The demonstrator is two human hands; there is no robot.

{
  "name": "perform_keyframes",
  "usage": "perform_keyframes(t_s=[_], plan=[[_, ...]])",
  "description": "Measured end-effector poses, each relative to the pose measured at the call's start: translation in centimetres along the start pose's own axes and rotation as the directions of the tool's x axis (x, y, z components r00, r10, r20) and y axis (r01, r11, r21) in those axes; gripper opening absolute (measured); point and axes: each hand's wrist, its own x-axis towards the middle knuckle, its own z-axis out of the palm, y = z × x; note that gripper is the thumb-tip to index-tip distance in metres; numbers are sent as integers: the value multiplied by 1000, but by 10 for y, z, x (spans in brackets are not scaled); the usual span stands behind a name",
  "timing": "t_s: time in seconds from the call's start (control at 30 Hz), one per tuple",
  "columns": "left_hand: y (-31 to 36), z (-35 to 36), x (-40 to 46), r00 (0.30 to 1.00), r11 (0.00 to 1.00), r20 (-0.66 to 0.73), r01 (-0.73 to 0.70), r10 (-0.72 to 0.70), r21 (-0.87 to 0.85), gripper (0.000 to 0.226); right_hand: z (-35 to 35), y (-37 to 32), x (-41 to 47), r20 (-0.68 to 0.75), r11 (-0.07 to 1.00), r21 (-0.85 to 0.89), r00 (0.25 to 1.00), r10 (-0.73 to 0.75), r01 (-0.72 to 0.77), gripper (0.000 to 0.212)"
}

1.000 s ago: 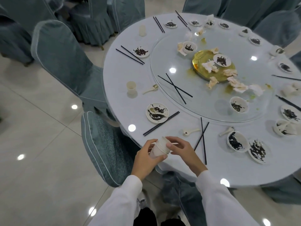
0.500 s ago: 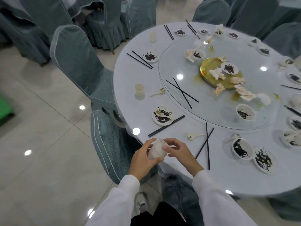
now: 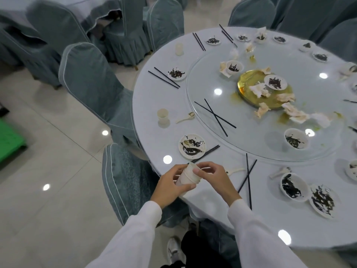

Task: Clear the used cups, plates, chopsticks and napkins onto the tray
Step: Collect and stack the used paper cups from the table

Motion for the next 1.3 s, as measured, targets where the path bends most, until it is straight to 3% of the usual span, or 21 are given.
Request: perform_keyframes(t_s=[0.2, 0.43, 0.6, 0.7, 0.97, 1.07, 1.2, 1.3], plan=[[21, 3, 33, 995, 993, -102, 4, 8, 120, 67, -1, -10, 38, -86, 999, -23, 996, 31, -33, 43], [26, -6, 53, 989, 989, -144, 54, -34, 137, 76, 10, -14, 66, 85, 993, 34, 991, 108, -111, 57], [20, -21, 59, 981, 994, -184, 71, -56, 79, 72, 16, -18, 78, 268, 989, 41, 955, 124, -140, 45], [14, -32, 60, 981, 995, -181, 82, -72, 52, 76, 26, -20, 77, 288, 985, 56, 947, 141, -164, 59], [-12, -71, 75, 985, 995, -147, 96, -92, 26, 69, 65, -34, 89, 247, 986, 22, 957, 154, -164, 45], [-22, -96, 83, 991, 996, -108, 79, -83, -39, 68, 89, -37, 91, 167, 985, 51, 974, 155, -165, 47], [-27, -128, 92, 996, 991, -56, 62, -69, -118, 68, 121, -32, 83, 18, 965, 166, 979, 202, -202, 28], [-28, -150, 98, 999, 986, -30, 39, -44, -160, 69, 137, -31, 77, -81, 963, 172, 971, 224, -208, 37]])
